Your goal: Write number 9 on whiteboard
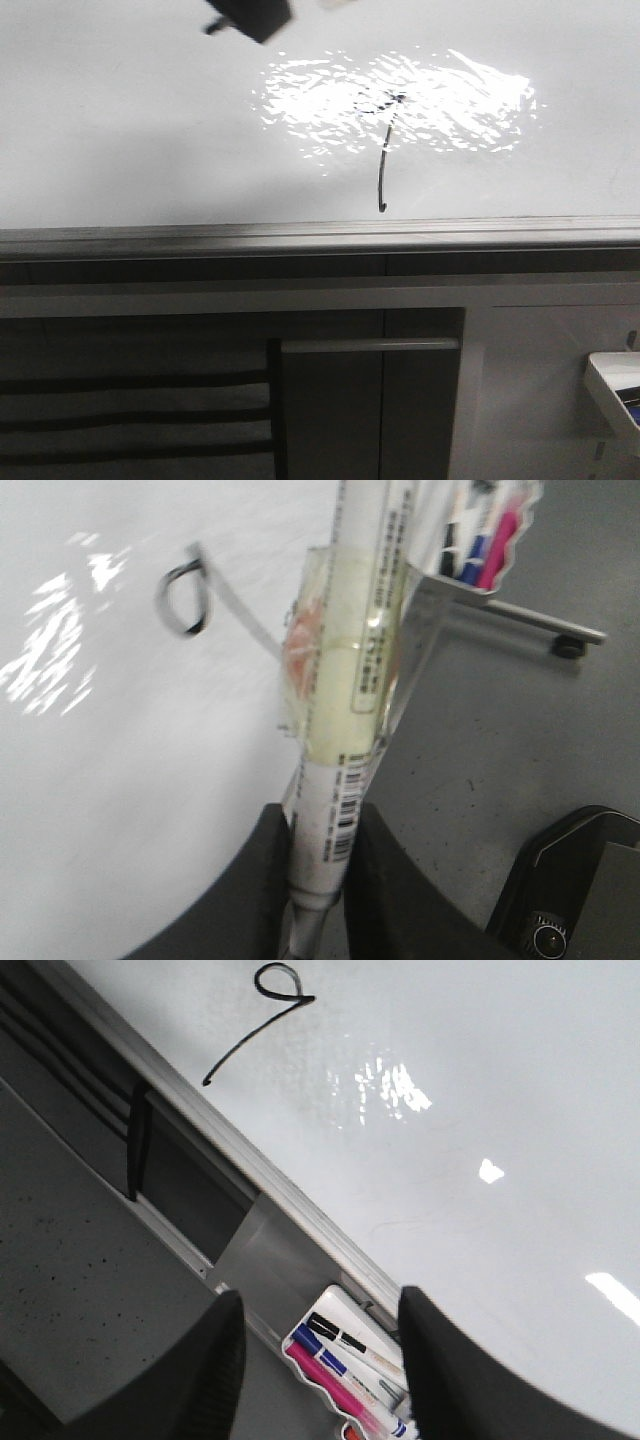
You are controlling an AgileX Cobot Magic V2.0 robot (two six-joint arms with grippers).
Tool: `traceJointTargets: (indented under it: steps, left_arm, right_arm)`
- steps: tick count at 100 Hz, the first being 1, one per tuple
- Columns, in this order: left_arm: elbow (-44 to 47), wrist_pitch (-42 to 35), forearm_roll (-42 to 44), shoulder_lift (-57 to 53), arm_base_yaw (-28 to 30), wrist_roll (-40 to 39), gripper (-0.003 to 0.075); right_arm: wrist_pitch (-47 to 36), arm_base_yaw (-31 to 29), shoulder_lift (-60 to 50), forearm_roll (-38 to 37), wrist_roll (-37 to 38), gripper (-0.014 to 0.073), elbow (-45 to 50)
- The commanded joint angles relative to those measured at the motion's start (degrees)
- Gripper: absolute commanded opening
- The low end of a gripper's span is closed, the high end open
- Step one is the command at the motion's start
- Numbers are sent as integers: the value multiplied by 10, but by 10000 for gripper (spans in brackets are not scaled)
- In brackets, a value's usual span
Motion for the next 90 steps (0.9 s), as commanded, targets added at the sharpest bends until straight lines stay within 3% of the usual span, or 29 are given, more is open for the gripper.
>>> traceJointTargets:
  steps: [1,9,19,36,56,90]
  left_arm:
    - [4,14,64,-57,28,-108,-20]
    - [54,1,107,-100,57,-158,-20]
    - [129,-70,140,-160,98,-224,-20]
    - [242,-206,136,-207,183,-289,-20]
    - [306,-341,74,-183,268,-320,-20]
    - [310,-406,46,-109,280,-320,-20]
  right_arm:
    - [-30,-2,-6,-20,12,311,-17]
    - [-30,-2,-6,-20,12,311,-17]
    - [-30,-2,-6,-20,13,312,-17]
    - [-31,-2,-6,-20,25,311,-17]
    - [-35,-2,-6,-20,29,311,-10]
    - [-41,-2,-5,-18,31,311,5]
